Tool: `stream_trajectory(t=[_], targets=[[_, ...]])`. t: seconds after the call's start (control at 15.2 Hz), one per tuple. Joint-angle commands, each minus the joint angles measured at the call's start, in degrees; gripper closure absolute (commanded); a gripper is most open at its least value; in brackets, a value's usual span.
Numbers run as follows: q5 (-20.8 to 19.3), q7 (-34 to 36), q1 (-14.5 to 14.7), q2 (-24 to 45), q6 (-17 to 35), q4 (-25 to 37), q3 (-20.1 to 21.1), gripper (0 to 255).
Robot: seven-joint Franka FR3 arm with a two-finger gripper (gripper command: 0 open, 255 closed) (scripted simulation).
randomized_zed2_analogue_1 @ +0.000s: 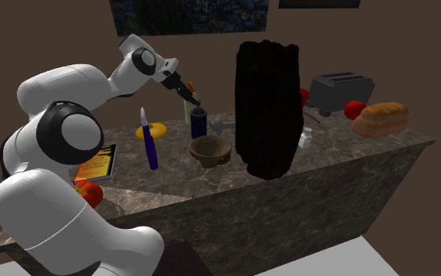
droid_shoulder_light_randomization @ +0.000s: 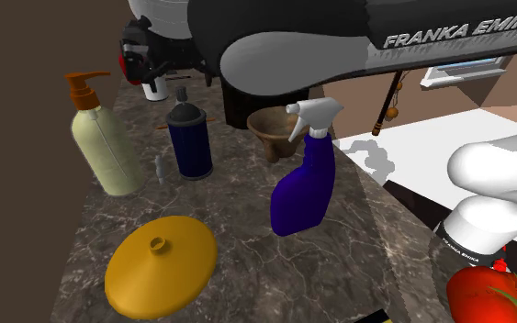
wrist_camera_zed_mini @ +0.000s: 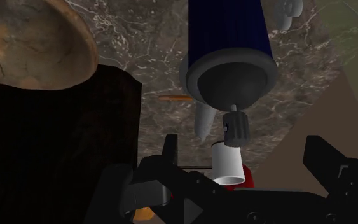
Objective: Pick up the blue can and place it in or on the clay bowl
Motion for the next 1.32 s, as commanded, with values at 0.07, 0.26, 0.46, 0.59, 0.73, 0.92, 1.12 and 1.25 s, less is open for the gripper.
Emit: stream_trajectory(t=[0.07, 0.26, 0.46, 0.59, 0.73, 0.92, 1.12, 1.25], targets=[[0.59, -0.15, -1.89, -0.68, 1.91, -0.90, 1.11, 0], [0.94, -0.33, -3.24, -1.08, 3.61, -1.85, 1.84, 0], [0.94, -0.33, -3.24, -1.08, 3.61, -1.85, 1.84, 0], [0.94, -0.33, -3.24, -1.08, 3.61, -1.85, 1.84, 0], [0.94, -0.33, -3.23, -1.08, 3.60, -1.84, 1.83, 0], [0.94, -0.33, -3.23, -1.08, 3.60, -1.84, 1.83, 255], [0.94, -0.33, -3.23, -1.07, 3.62, -1.86, 1.83, 255], [0.93, -0.33, -3.21, -1.07, 3.60, -1.85, 1.82, 255]])
